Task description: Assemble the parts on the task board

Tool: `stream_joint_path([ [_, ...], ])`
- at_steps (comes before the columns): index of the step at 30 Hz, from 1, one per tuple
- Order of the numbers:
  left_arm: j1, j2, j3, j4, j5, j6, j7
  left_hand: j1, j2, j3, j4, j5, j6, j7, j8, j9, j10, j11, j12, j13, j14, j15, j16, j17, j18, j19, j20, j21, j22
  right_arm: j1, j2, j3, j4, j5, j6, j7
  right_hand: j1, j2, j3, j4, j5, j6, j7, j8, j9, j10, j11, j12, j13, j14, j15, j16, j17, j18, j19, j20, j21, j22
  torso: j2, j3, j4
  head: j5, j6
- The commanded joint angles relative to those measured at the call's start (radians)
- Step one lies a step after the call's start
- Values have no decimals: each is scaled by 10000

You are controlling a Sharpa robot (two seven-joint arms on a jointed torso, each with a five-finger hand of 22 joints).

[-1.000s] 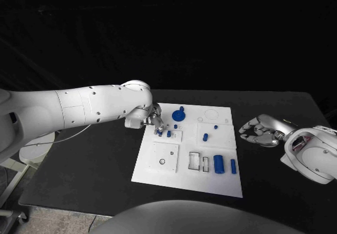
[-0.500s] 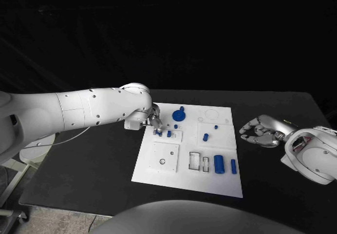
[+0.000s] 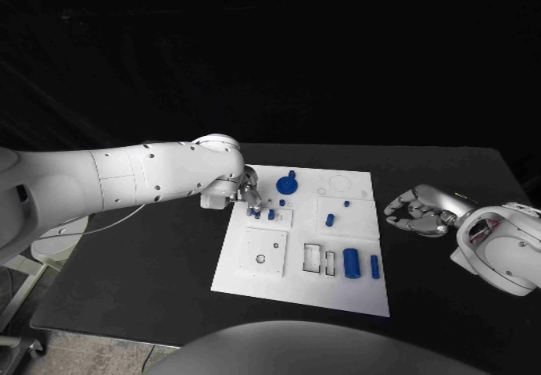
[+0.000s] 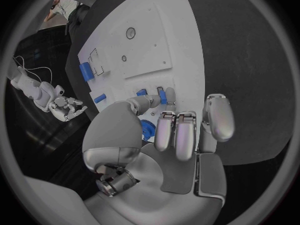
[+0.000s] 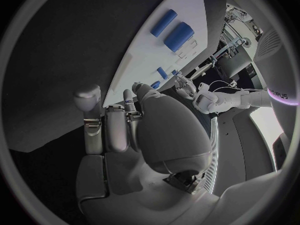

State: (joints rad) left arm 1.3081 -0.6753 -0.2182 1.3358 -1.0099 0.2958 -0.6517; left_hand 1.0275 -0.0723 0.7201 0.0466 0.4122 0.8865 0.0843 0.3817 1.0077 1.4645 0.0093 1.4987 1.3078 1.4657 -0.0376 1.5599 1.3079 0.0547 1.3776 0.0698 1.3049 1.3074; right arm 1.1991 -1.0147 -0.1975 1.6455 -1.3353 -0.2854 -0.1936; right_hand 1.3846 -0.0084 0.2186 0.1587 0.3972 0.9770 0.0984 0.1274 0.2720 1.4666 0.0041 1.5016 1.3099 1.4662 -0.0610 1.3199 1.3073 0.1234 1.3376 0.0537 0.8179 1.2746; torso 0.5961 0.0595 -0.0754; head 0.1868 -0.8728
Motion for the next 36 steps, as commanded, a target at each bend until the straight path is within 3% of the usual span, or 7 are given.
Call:
stream_joint_path([
  [1,-78,-4,-40,72,-58,24,-11,-31,106,-22,-45,64,4,-81,10,9,289,4,-61,2115,834,24,-42,2370,125,-33,65,0,1741,-23,18,1,-21,13,132,-12,46,32,66,13,61,52,19,-2,-5,354,92,-42,1930,447,65,-45,339,130,-67,-10,-45,-14,-3,0,-2,23,2],
  [16,-82,-197,-55,441,-52,96,-35,-29,110,-28,-49,68,2,-80,10,9,277,4,-73,2108,827,24,-47,2361,128,-43,65,-14,1737,-59,13,1,-41,16,129,-16,45,32,71,10,62,50,21,-3,-6,349,95,-47,1926,444,67,-55,331,133,-75,-8,-69,-22,-1,0,3,31,2],
  [36,-90,-189,-57,391,8,-3,-22,-65,229,-118,-11,108,8,-68,9,-3,248,14,-100,2091,812,29,-58,2343,135,-63,70,-41,1727,-66,28,1,-62,22,154,-19,44,32,72,10,63,50,21,-3,-6,348,96,-49,1925,443,67,-57,329,134,-77,-7,-75,-24,-2,-1,4,16,2],
])
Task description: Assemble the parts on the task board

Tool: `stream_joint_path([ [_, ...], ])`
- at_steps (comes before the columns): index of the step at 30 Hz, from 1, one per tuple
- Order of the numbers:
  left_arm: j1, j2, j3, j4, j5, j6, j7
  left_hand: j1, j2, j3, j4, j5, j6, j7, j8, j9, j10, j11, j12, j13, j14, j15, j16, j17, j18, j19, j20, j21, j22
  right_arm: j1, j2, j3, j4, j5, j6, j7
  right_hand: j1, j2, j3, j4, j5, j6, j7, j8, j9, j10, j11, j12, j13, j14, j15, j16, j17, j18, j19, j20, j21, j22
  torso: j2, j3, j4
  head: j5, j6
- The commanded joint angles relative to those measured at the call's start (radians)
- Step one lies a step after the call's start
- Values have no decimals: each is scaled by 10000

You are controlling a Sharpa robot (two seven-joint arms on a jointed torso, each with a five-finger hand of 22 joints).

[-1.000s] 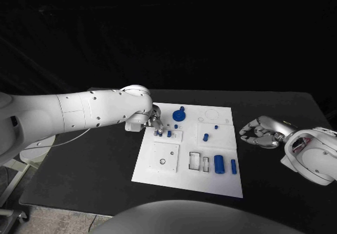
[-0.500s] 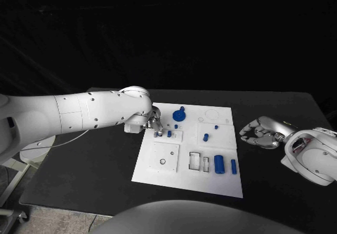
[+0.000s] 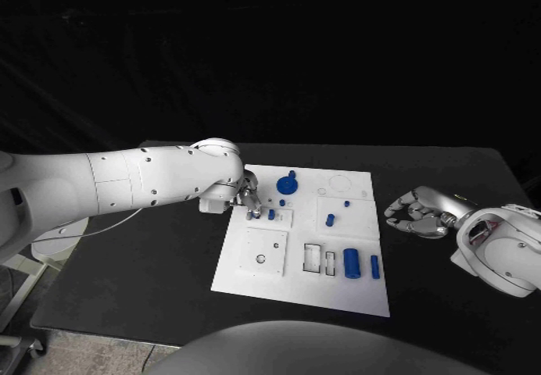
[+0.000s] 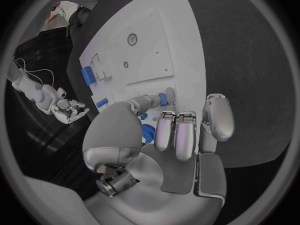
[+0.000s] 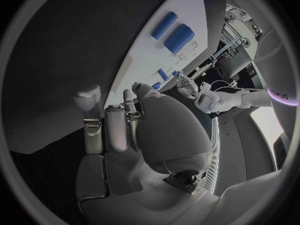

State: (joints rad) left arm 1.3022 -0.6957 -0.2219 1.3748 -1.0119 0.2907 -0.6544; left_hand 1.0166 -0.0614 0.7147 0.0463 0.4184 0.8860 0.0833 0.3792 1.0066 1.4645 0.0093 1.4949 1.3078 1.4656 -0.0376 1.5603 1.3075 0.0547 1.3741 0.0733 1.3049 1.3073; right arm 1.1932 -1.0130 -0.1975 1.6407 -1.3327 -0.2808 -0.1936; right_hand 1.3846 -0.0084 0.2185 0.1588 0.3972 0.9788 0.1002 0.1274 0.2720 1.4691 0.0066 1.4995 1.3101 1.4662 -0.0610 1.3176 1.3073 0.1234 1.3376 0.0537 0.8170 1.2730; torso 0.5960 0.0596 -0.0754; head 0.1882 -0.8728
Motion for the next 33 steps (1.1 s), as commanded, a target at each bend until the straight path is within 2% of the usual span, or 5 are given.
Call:
stream_joint_path([
  [1,-32,25,-20,1,50,46,8,-46,159,-183,79,-12,21,-56,28,-6,249,23,-61,2091,810,38,-63,2345,133,-26,43,-40,1729,-7,15,1,-17,-2,111,-18,44,32,72,9,63,32,3,-3,-6,323,71,-28,1923,443,67,-34,329,134,-77,-7,-66,-8,-4,-1,7,6,2],
  [5,-32,46,-21,6,135,16,16,-681,307,-1341,937,-400,62,-69,-105,-174,251,39,-52,2094,803,77,-68,2337,129,-42,96,-69,1721,-9,22,1,-20,-1,108,-17,44,32,72,9,63,32,3,-3,-6,323,71,-28,1923,443,67,-34,329,134,-77,-7,-66,-8,3,-1,-2,15,2],
  [11,-34,49,-22,-23,266,-39,31,-1149,383,-2722,1965,-1771,122,31,-616,-713,238,119,-41,2101,790,141,-76,2322,137,-48,127,-93,1720,-10,22,1,-24,-1,119,-20,44,32,72,9,63,32,3,-3,-6,323,71,-28,1923,443,67,-34,329,134,-77,-7,-66,-8,-2,2,-2,-2,2],
  [14,-34,42,-23,-38,264,-63,36,-1098,454,-3259,2313,-2253,214,46,-808,-954,236,136,-35,2105,788,144,-77,2319,137,-46,152,-103,1720,-11,20,1,-25,2,122,-19,42,31,84,2,67,26,7,-6,-7,316,75,-36,1916,438,72,-47,318,140,-88,-3,-103,-19,0,1,-3,-14,2],
  [33,-39,-4,-22,-42,274,-405,110,-1288,744,-4010,2470,-2320,390,47,-930,-1174,275,146,11,2133,819,157,-54,2356,130,-3,162,-61,1738,-14,11,1,-21,43,121,-9,42,31,84,2,67,26,7,-6,-7,316,75,-36,1916,438,72,-47,318,140,-88,-3,-103,-19,10,-4,1,-27,2],
])
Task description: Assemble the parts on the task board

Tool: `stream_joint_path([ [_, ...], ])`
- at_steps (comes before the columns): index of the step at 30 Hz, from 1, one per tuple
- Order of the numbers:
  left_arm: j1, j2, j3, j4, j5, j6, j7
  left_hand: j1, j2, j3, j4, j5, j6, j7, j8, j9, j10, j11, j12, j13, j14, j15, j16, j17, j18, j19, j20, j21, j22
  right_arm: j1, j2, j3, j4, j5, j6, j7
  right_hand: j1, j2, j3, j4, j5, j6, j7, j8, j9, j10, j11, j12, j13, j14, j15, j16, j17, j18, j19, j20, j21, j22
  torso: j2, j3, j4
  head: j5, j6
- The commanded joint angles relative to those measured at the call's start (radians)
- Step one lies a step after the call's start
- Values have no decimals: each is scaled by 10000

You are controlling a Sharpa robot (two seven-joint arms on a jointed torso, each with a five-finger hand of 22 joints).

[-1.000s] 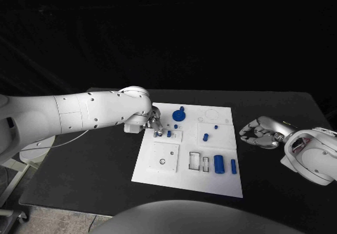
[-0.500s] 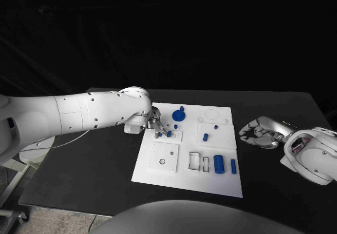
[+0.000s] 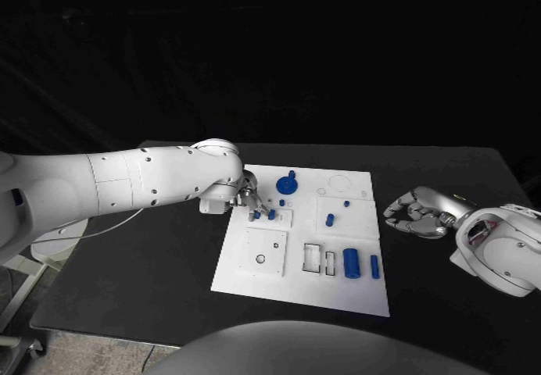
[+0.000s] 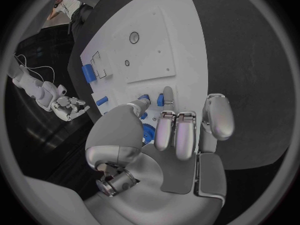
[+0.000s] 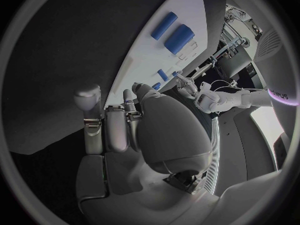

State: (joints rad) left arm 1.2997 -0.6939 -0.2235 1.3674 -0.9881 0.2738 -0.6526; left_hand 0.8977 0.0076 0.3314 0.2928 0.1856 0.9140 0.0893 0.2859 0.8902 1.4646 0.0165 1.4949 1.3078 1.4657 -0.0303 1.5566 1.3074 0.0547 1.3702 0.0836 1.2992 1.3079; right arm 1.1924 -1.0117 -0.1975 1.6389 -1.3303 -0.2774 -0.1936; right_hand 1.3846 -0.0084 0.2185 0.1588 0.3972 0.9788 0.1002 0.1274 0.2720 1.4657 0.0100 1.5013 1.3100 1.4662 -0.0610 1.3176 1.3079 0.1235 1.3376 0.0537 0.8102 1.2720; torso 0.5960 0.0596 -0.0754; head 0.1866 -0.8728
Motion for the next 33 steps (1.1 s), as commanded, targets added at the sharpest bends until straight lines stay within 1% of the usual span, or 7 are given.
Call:
stream_joint_path([
  [1,-15,-47,-4,60,19,-351,120,-187,63,-318,9,12,164,-27,40,-3,286,65,22,2139,828,78,-11,2368,125,54,56,18,1739,-6,-6,1,-3,20,79,-6,42,30,84,2,67,26,7,-6,-7,350,41,-53,1918,438,71,-47,312,139,-88,-3,-35,-8,12,-5,0,-17,2],
  [16,483,-600,207,925,-2597,-2484,737,34,-113,-2393,-23,-385,240,-279,1336,1137,592,-160,289,2305,1029,-135,126,2605,42,394,-133,405,1850,-6,48,2,-59,21,22,17,42,32,98,-7,73,24,10,-7,-8,336,45,-67,1905,431,76,-68,294,145,-99,1,-70,-18,-14,2,5,48,2],
  [20,553,-552,181,1010,-3727,-3292,1185,758,-24,-2783,-27,-68,-477,-219,2201,2211,35,-97,-222,1981,804,-77,-37,2326,80,240,-125,201,1793,-6,77,2,-68,21,-58,71,42,32,98,-8,73,23,10,-7,-8,336,45,-68,1904,431,76,-68,294,145,-100,1,-72,-19,-1,-1,-7,102,2],
  [22,544,-483,132,1000,-4241,-3920,1627,1241,-2,-2898,-42,213,-1429,-48,2724,2937,-967,52,-1070,1473,354,49,-354,1829,123,20,-30,-60,1714,-6,73,2,-60,21,-102,99,42,31,100,-9,74,22,11,-8,-8,335,45,-68,1904,431,76,-68,294,145,-101,1,-74,-19,13,-7,-5,99,2],
  [26,319,-304,70,842,-5083,-5502,3058,2617,-20,-2752,-239,161,-4022,500,3152,3765,-6945,524,-5506,-934,-192,446,-673,1361,193,-445,261,-547,1568,-6,59,2,-58,22,-136,131,52,31,116,-24,92,19,11,-9,-9,264,49,-144,1834,424,79,-91,275,152,-114,4,-116,-33,5,-7,-3,92,2],
  [29,80,-120,49,620,-5825,-6523,4164,3798,-168,-2317,-699,310,-4635,568,2799,3280,-8546,716,-6659,-1525,-829,608,-1090,695,184,-459,391,-493,1582,-7,45,2,-39,22,-175,164,55,33,127,-31,103,18,14,-9,-9,192,53,-221,1765,417,81,-115,254,158,-125,6,-153,-45,19,-11,-13,110,2],
  [33,-165,79,38,396,-6618,-6909,4983,4634,-472,-1735,-740,485,-4188,408,2351,1945,-9151,735,-7837,-2836,-748,635,-1083,579,206,-300,474,-251,1635,-7,38,2,-30,31,-282,249,57,32,136,-39,113,22,15,-7,-8,175,56,-239,1748,415,83,-119,251,159,-128,8,-164,-47,18,-20,-16,63,2],
])
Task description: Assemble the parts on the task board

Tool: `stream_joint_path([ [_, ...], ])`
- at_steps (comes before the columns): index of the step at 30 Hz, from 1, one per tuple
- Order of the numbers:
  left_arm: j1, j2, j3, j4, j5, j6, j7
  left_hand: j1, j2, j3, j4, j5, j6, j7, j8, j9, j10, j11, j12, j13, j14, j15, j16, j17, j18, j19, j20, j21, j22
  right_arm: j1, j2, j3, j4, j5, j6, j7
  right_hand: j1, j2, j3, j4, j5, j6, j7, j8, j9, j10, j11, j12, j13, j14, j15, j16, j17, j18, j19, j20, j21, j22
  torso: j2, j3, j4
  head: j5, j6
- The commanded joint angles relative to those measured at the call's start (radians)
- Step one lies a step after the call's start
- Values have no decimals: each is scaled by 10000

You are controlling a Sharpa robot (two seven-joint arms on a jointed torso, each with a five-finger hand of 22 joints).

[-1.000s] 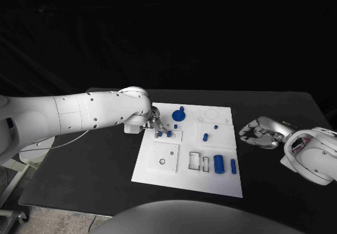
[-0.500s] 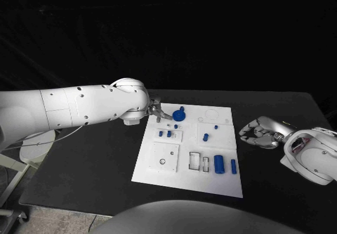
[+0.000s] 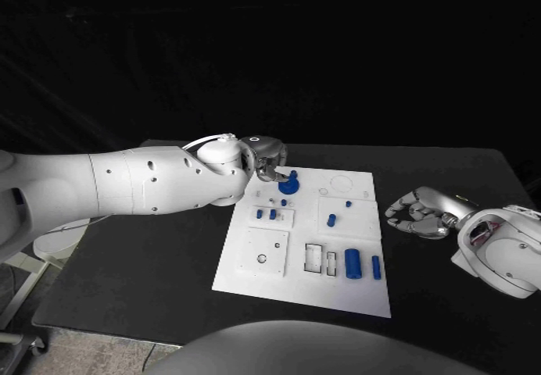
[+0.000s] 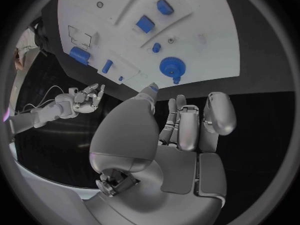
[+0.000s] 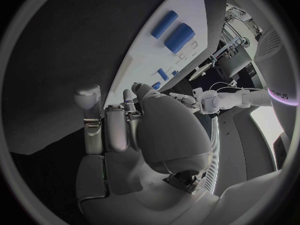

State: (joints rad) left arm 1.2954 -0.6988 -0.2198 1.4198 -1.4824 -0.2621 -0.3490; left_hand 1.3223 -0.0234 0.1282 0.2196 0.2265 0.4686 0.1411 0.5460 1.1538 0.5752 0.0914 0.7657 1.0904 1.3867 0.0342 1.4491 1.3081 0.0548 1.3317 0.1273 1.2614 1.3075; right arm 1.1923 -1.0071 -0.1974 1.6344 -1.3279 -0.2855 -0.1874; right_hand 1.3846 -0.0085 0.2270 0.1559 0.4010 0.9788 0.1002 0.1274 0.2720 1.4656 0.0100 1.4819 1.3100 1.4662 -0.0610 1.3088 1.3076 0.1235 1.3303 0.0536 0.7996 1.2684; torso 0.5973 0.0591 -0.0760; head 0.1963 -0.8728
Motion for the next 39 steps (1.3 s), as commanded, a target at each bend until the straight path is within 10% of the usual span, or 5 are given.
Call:
stream_joint_path([
  [1,-181,180,0,-182,-1835,-1493,2081,490,-246,377,-25,83,233,-175,-364,-917,-329,-37,-686,-873,35,-26,-21,532,200,102,38,149,1644,-7,-11,1,18,12,-244,218,59,31,55,-14,81,24,15,-6,-7,175,57,-46,1747,415,84,-29,255,158,-55,10,-59,-10,1,-10,-12,-38,2],
  [13,-735,338,-4,-485,-2095,-426,2649,604,-487,738,5,267,396,-182,-890,-2351,-211,15,-791,-1829,-11,8,-72,302,147,268,64,361,1711,-7,-44,1,39,78,-760,589,36,-10,123,-67,307,87,24,31,8,216,86,-12,1778,436,104,41,316,143,-14,28,6,39,-10,-4,4,-101,2],
  [39,-963,195,-2,-534,-1695,379,2183,435,-600,1247,112,571,1571,-206,-1028,-3668,435,19,-460,-2534,-50,9,-118,25,110,420,72,539,1762,-11,-26,1,20,183,-772,686,14,-31,165,-87,453,111,32,45,13,218,97,-15,1774,439,115,36,309,141,3,37,9,56,-1,-4,-10,-85,2],
])
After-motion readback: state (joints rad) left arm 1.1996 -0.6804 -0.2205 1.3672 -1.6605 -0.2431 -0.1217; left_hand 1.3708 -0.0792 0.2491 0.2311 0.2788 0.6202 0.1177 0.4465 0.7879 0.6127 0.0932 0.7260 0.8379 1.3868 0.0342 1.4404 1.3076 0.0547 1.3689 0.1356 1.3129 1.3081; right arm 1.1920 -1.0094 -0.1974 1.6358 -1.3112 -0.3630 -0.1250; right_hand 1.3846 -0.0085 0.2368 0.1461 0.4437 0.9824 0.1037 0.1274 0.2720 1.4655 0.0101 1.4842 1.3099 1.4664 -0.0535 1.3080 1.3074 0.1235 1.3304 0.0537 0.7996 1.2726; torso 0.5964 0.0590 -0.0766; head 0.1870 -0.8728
